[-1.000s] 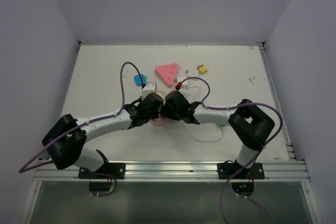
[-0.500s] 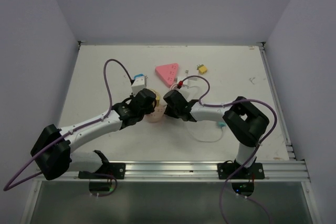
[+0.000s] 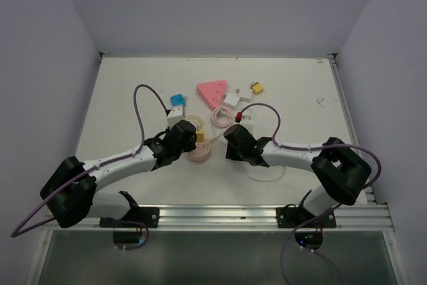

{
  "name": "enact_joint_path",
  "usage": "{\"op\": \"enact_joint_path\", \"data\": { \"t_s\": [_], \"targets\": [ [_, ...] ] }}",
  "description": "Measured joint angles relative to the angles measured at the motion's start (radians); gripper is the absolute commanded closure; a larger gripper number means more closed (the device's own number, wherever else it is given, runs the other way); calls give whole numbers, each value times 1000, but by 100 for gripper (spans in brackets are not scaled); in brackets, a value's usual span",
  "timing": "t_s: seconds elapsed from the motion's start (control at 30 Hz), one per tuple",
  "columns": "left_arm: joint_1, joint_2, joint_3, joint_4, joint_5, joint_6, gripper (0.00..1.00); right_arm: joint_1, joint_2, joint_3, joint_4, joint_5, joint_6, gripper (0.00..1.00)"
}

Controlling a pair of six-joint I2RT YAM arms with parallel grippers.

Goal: Pull the plug off the socket

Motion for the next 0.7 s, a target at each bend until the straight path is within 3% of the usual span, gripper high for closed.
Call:
{"op": "enact_joint_path", "data": {
  "t_s": [0.13,0.33,0.7],
  "targets": [
    [-1,16,-1,31,10,0,100,-2,-83,-60,34,-48,-81,65],
    [-19,40,-1,65,13,0,100,-3,-94,-66,199,-222,-172,76],
    [-47,63,0,87,3,0,100,13,56,25,390,-404,-240,81]
  ]
}}
